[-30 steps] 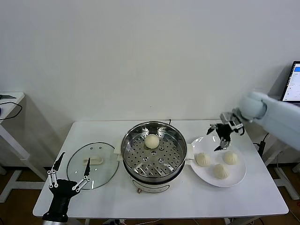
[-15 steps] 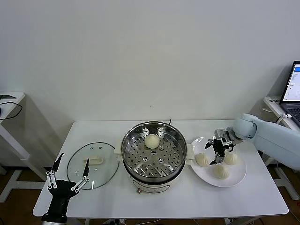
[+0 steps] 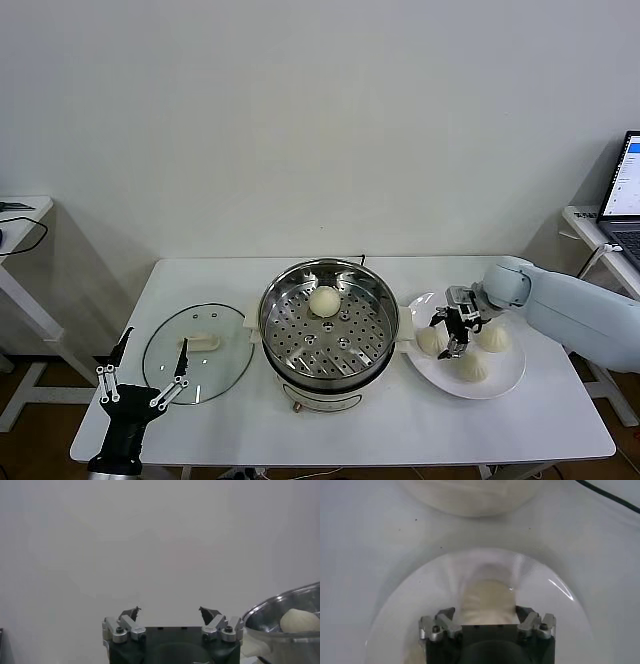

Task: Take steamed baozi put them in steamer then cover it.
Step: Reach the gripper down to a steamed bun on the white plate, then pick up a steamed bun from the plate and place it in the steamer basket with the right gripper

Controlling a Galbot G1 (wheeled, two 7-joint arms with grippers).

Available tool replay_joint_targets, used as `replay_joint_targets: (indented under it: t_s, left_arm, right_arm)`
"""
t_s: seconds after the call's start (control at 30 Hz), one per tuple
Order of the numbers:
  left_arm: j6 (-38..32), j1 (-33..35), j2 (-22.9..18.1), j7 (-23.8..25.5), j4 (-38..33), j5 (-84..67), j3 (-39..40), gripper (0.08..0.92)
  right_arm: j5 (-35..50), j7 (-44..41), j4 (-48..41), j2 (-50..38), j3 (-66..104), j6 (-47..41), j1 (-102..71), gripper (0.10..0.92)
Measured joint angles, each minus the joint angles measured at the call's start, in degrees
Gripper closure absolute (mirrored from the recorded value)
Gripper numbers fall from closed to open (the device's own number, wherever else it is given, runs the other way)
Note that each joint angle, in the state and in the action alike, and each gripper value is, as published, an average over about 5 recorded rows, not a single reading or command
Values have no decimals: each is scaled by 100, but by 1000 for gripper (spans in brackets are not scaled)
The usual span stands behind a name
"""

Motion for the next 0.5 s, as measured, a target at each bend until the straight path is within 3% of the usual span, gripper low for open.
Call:
replay_joint_targets:
  t_s: [0.17,0.5]
  left_arm:
    - [1,-17,0,-7,-5,0,2,177]
    - [6,-62,53,-20,-55,-1,32,177]
  right_arm:
    - [-29,-75,117,-85,-17,-18,130,396]
    - [53,-886,582,-68,-210,52,1481,377]
